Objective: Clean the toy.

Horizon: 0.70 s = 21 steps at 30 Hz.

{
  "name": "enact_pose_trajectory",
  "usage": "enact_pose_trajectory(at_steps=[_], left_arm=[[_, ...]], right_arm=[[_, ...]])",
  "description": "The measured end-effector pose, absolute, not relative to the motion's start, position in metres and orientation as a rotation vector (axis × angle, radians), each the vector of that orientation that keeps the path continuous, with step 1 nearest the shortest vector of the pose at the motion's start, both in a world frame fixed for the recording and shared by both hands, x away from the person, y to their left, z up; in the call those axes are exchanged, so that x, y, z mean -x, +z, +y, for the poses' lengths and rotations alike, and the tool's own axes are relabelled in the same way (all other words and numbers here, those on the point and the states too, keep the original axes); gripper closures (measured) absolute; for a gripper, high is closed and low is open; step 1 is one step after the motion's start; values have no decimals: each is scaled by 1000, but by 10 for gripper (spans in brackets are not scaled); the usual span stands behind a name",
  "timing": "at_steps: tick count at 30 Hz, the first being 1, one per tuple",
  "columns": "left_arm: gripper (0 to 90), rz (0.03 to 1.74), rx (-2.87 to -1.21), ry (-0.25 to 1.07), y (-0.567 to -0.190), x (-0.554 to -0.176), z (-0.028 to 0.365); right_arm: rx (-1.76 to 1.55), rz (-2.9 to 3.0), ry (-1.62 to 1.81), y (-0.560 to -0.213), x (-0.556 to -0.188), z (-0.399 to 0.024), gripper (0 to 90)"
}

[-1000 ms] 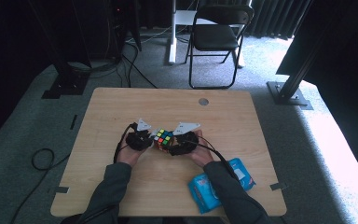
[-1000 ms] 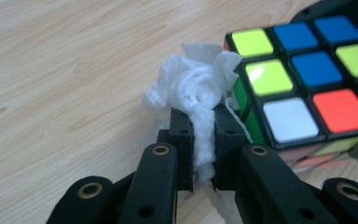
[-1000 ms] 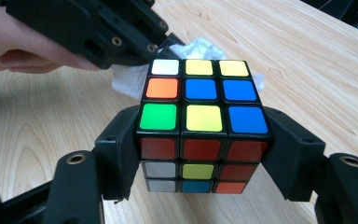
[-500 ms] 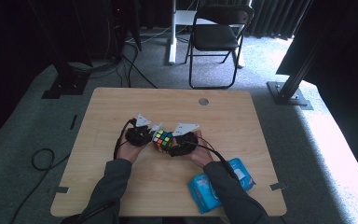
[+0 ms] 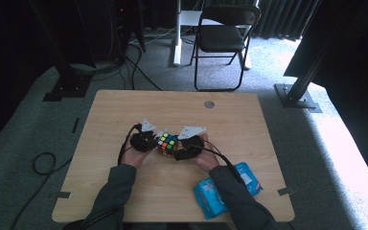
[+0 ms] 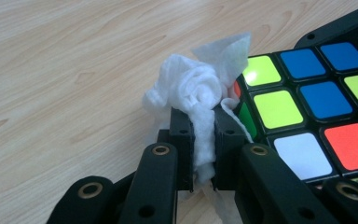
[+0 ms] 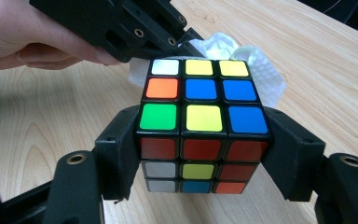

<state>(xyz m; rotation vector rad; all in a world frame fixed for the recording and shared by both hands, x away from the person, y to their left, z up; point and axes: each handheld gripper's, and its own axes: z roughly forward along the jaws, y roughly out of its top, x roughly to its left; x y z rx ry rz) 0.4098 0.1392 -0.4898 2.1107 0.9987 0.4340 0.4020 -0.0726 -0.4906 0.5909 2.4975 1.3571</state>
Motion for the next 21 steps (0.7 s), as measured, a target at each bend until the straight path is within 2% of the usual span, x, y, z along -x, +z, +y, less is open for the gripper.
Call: enact_pose_trajectory(at_steps=[21], left_arm=[[818, 1013, -2123, 401, -508, -401, 144]], right_arm=[[-637, 2461, 1381, -488, -404, -77, 343]])
